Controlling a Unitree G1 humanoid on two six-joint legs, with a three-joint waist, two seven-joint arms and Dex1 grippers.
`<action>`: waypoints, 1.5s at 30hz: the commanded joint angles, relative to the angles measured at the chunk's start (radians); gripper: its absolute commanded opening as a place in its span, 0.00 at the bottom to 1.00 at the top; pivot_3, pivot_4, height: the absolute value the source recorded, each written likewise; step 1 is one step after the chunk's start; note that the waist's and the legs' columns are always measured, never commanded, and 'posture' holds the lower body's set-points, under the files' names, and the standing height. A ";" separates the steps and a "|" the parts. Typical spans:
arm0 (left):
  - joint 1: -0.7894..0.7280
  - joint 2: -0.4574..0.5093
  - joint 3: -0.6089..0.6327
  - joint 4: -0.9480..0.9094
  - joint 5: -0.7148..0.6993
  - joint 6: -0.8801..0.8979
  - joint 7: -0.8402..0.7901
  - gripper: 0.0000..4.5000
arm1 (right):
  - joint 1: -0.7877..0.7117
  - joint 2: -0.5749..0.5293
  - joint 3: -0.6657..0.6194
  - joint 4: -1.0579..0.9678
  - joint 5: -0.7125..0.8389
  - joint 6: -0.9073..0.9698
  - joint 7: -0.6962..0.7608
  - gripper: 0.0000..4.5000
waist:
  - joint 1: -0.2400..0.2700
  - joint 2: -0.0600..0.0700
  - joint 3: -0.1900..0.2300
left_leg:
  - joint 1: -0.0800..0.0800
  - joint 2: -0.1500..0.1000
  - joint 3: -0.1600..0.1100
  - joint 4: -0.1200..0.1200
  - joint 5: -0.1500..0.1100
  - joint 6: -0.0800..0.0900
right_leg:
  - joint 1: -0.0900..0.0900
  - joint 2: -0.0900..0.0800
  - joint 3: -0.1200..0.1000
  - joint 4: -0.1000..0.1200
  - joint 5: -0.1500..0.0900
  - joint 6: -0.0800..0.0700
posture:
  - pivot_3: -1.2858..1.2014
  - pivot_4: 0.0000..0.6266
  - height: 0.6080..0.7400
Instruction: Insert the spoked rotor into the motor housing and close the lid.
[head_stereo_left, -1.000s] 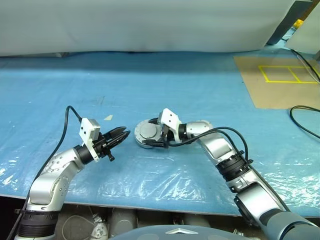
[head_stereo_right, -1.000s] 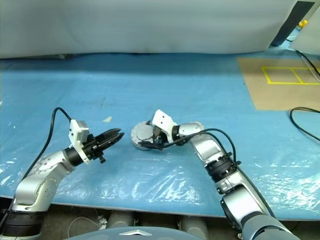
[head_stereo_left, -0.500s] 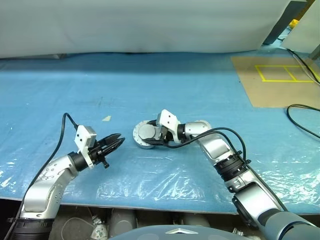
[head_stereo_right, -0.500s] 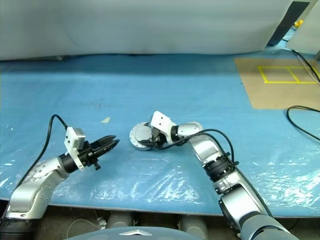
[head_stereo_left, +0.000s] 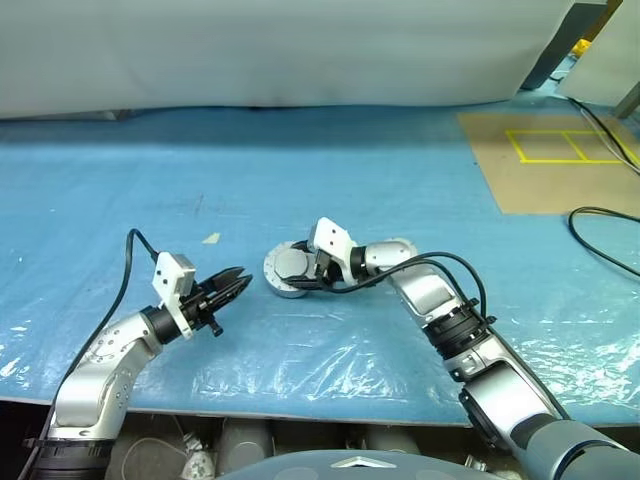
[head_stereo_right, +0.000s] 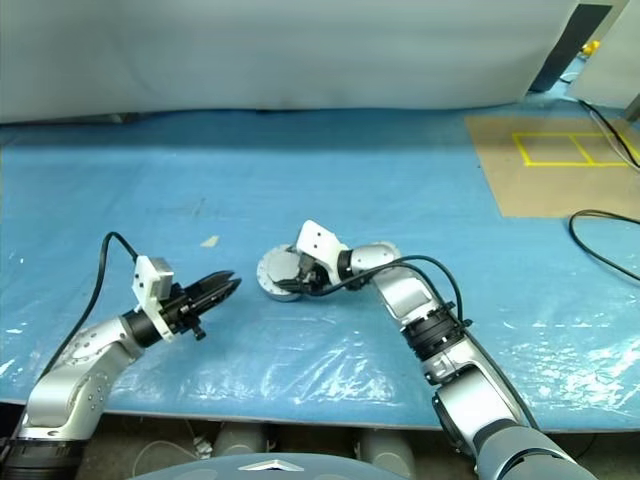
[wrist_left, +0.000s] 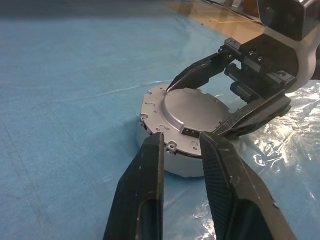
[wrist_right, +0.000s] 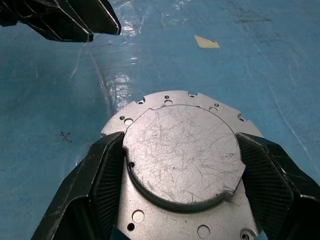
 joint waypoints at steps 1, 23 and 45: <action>0.000 -0.001 -0.001 -0.032 0.001 -0.007 0.005 0.27 | 0.035 -0.014 0.053 0.150 -0.102 -0.036 -0.056 0.69 | 0.000 0.000 0.000 | 0.002 0.001 0.001 0.000 0.000 0.000 | 0.003 0.000 0.000 0.000 -0.001 -0.002 | 0.52 0.24 1.00; -0.197 -0.071 -0.161 0.168 0.168 -0.095 0.008 0.27 | 0.066 -0.045 0.043 0.100 -0.037 0.069 0.083 0.69 | 0.006 0.003 -0.004 | 0.007 0.001 0.002 -0.001 -0.001 0.001 | 0.011 0.000 0.001 -0.005 -0.002 -0.002 | 0.52 0.24 1.00; -0.221 -0.072 -0.181 0.235 0.209 -0.120 -0.010 0.01 | 0.079 -0.037 0.023 0.124 -0.035 0.055 0.062 0.69 | 0.006 0.004 -0.005 | 0.008 0.001 0.002 -0.007 -0.003 0.004 | 0.015 -0.001 0.000 -0.013 -0.002 -0.002 | 0.52 0.24 1.00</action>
